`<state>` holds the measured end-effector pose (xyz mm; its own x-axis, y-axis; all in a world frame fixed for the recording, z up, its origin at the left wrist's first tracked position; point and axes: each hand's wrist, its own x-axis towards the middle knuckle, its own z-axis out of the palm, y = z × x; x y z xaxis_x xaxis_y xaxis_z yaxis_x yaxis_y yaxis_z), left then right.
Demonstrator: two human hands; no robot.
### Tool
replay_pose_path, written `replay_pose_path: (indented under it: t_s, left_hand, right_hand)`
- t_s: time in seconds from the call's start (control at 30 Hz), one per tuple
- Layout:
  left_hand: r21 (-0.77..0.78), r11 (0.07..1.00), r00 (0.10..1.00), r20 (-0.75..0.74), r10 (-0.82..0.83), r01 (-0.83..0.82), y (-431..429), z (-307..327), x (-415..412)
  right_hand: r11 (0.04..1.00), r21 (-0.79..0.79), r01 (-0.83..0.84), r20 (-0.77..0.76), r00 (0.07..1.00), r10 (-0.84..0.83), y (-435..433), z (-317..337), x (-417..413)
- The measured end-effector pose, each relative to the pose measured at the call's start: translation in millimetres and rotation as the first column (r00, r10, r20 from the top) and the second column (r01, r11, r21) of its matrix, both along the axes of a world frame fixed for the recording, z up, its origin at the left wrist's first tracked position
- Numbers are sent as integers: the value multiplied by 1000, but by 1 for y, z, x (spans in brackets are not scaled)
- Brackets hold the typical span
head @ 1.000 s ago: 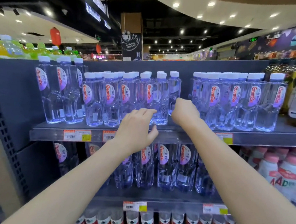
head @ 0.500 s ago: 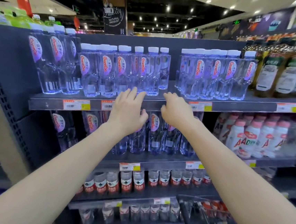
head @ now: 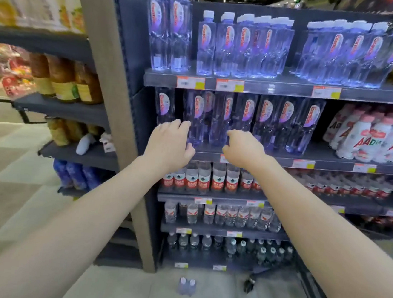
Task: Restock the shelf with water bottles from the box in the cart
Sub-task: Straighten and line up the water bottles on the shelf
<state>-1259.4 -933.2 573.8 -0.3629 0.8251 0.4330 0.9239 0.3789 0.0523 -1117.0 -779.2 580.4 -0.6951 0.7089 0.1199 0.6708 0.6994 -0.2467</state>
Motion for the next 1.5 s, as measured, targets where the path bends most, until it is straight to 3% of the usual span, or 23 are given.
replay_pose_path:
  t_s: [0.33, 0.5, 0.73, 0.87, 1.03, 1.27, 1.37, 1.5]
  left_hand:
    - [-243, 960, 981, 93, 169, -142, -87, -94, -40]
    - [-349, 921, 957, 165, 240, -171, -81, -166, -57]
    - [-577, 803, 890, 274, 365, -151, -47, -297, -59]
    - [-678, 726, 813, 354, 462, -117, -26, -393, -55]
    - [-737, 674, 706, 447, 549, -57, -15, -538, -48]
    - [-841, 538, 760, 386, 522, 57, -6, -776, -59]
    - [-816, 576, 717, 432, 547, 52, 5, -871, -76]
    - [-731, 682, 495, 589, 640, -12, 27, -979, -89]
  right_hand:
    - [977, -190, -96, 124, 985, 121, -90, -103, -50]
    - [949, -270, -160, 222, 949, 223, -98, -175, -60]
    - [899, -434, -60, 356, 905, 232, -64, -322, -62]
    - [836, -546, 48, 419, 880, 223, -39, -422, -55]
    - [721, -643, 259, 452, 888, 85, -25, -563, -34]
    - [634, -669, 387, 528, 848, 40, -22, -796, -20]
    - [613, -691, 384, 492, 870, 9, -12, -889, -25]
    - [546, -707, 450, 466, 877, -119, 4, -991, -40]
